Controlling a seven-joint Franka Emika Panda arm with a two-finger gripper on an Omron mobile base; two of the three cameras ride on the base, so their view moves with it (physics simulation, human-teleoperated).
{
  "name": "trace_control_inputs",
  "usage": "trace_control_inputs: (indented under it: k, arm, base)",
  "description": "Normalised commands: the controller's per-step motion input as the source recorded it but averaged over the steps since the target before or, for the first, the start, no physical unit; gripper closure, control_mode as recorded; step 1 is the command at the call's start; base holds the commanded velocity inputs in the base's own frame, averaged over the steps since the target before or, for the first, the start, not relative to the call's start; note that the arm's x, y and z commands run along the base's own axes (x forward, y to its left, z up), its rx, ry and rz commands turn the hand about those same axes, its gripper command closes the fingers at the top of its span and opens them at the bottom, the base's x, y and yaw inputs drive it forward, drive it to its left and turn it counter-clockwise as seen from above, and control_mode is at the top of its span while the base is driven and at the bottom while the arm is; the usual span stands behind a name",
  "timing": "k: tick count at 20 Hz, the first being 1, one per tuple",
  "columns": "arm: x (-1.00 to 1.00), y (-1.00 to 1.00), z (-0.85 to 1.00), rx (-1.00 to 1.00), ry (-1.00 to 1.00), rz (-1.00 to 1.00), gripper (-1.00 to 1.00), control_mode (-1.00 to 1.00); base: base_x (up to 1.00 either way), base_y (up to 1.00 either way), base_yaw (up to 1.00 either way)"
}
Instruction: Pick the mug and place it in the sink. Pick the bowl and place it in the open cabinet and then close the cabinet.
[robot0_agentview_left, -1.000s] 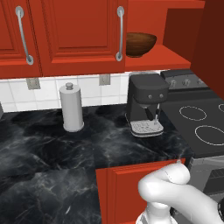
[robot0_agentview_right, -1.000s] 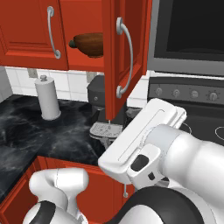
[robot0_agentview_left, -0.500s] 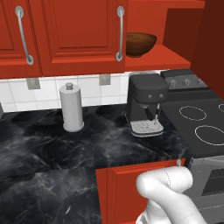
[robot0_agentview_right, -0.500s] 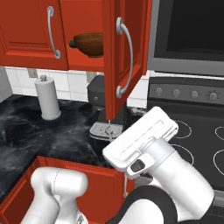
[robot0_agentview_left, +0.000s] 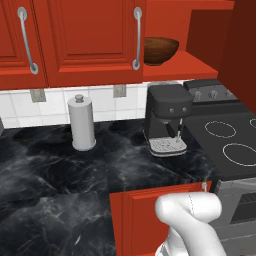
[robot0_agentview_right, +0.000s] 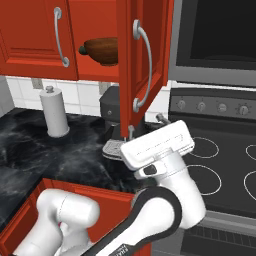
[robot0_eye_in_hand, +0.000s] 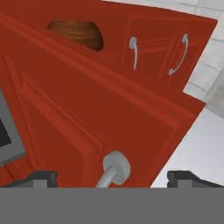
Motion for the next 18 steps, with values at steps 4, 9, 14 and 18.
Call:
trace_control_inputs:
  k: [4, 9, 14, 18]
  arm:
    - [0.32, -0.60, 0.00, 0.14, -0.03, 0.00, -1.00, -1.00]
    - [0.22, -0.22, 0.00, 0.07, -0.06, 0.00, -1.00, -1.00]
    - [0.19, 0.00, 0.00, -0.01, -0.09, 0.00, -1.00, -1.00]
    - [0.19, 0.00, 0.00, -0.04, -0.05, 0.00, -1.00, -1.00]
  base:
    - [0.00, 0.00, 0.00]
    - [0.00, 0.00, 0.00]
    - [0.00, 0.00, 0.00]
    - [0.00, 0.00, 0.00]
